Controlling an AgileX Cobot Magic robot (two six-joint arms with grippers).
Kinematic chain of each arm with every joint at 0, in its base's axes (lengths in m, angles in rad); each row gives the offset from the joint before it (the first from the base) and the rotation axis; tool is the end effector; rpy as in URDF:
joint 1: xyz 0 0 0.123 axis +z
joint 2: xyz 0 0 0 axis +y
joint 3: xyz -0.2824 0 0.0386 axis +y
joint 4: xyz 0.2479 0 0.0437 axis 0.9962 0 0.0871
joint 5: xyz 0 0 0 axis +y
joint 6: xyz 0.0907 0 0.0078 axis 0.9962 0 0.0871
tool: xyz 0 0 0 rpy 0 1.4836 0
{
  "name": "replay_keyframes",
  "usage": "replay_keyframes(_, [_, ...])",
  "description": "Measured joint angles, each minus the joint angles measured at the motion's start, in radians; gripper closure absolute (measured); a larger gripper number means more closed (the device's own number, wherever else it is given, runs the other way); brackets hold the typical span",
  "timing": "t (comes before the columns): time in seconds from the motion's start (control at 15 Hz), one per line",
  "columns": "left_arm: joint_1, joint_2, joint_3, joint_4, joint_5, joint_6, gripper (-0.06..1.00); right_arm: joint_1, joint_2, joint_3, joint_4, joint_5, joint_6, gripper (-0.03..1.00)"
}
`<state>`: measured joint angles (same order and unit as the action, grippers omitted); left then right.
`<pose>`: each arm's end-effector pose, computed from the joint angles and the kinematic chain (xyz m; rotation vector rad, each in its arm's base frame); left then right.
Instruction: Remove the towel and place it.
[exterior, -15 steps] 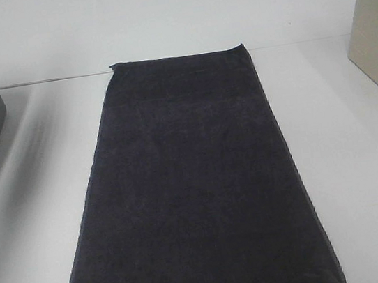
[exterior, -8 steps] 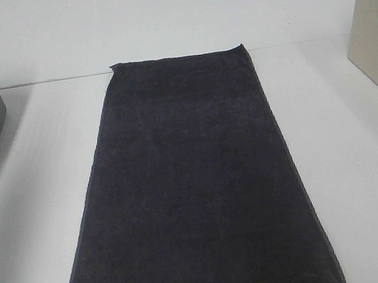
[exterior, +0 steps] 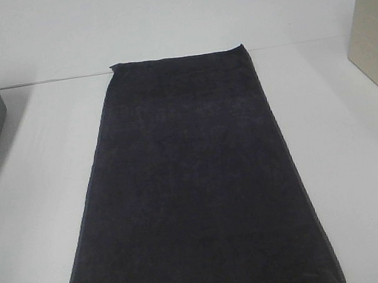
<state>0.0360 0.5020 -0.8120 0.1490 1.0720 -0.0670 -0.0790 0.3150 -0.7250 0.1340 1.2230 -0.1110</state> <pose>0.0640 0.0142 0.3538 -0.1059 2.2370 0.1685 0.0219 0.0097 0.3262 -0.0492 2.2872 0.0695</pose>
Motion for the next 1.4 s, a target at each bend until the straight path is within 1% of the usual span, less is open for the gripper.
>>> replay_keyframes(0.07, [0.0, -0.062, 0.049, 0.013, 0.0, 0.004, 0.15, 0.0, -0.06, 0.03, 0.0, 0.0, 0.0, 0.21])
replay_keyframes(0.27, [0.0, -0.222, 0.158, 0.002, 0.001, 0.035, 0.15, 0.0, -0.186, 0.101, 0.0, -0.001, 0.0, 0.21])
replay_keyframes(0.33, [0.0, -0.342, 0.217, -0.061, 0.01, 0.088, 0.15, 0.0, -0.281, 0.147, 0.002, -0.001, 0.0, 0.21])
replay_keyframes(0.47, [0.0, -0.47, 0.265, -0.149, 0.031, 0.147, 0.15, 0.0, -0.319, 0.182, 0.02, 0.0, -0.003, 0.21])
replay_keyframes(0.53, [0.0, -0.5, 0.273, -0.189, 0.032, 0.158, 0.15, 0.0, -0.319, 0.203, 0.038, 0.0, -0.024, 0.21])
replay_keyframes(0.67, [0.0, -0.506, 0.287, -0.221, 0.025, 0.165, 0.15, 0.0, -0.319, 0.232, 0.076, -0.011, -0.088, 0.21])
replay_keyframes(0.73, [0.0, -0.507, 0.29, -0.226, 0.024, 0.165, 0.15, 0.0, -0.319, 0.25, 0.106, -0.055, -0.135, 0.21])
replay_keyframes(0.8, [0.0, -0.507, 0.29, -0.227, 0.022, 0.165, 0.15, 0.0, -0.319, 0.261, 0.12, -0.079, -0.157, 0.21])
replay_keyframes(1.07, [0.0, -0.508, 0.292, -0.227, 0.02, 0.165, 0.15, 0.0, -0.319, 0.265, 0.129, -0.098, -0.166, 0.21])
replay_keyframes(1.4, [0.0, -0.508, 0.292, -0.227, 0.02, 0.165, 0.15, 0.0, -0.319, 0.265, 0.149, -0.099, -0.166, 0.21])
